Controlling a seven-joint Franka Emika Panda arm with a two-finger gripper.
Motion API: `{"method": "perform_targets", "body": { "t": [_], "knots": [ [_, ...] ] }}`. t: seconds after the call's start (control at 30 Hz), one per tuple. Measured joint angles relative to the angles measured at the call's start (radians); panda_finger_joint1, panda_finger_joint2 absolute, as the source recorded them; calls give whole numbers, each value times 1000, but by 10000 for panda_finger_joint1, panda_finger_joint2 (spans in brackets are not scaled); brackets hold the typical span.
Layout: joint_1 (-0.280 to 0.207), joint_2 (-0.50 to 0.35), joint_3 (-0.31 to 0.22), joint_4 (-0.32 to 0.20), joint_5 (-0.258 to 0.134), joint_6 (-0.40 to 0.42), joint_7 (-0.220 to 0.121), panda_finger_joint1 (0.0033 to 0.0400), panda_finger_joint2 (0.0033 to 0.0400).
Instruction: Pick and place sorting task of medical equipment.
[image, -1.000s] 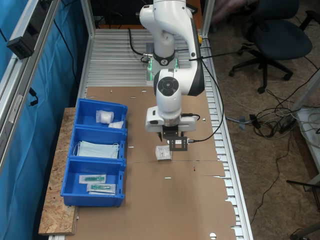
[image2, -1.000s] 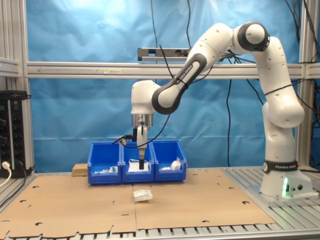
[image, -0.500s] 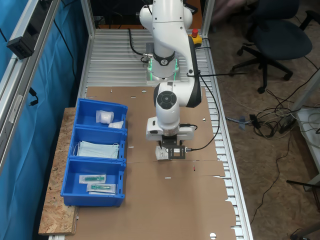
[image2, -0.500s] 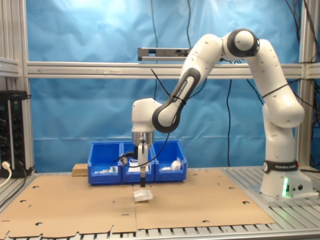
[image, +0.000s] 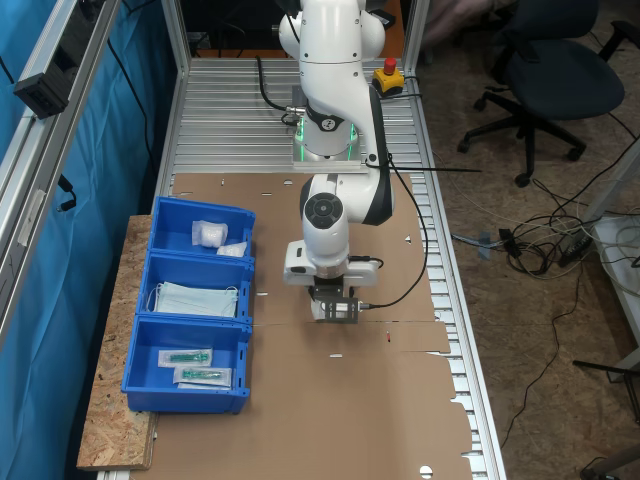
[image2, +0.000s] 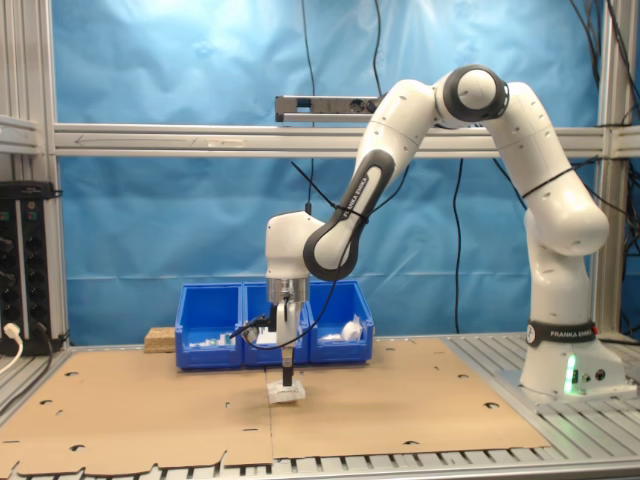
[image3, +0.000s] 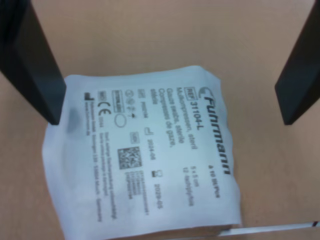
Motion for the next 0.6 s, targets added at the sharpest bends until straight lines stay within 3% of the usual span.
{"method": "perform_targets", "body": {
  "t": [0.6],
  "knots": [
    [-2,25,-31,0,0,24,0,400,400]
  ]
}}
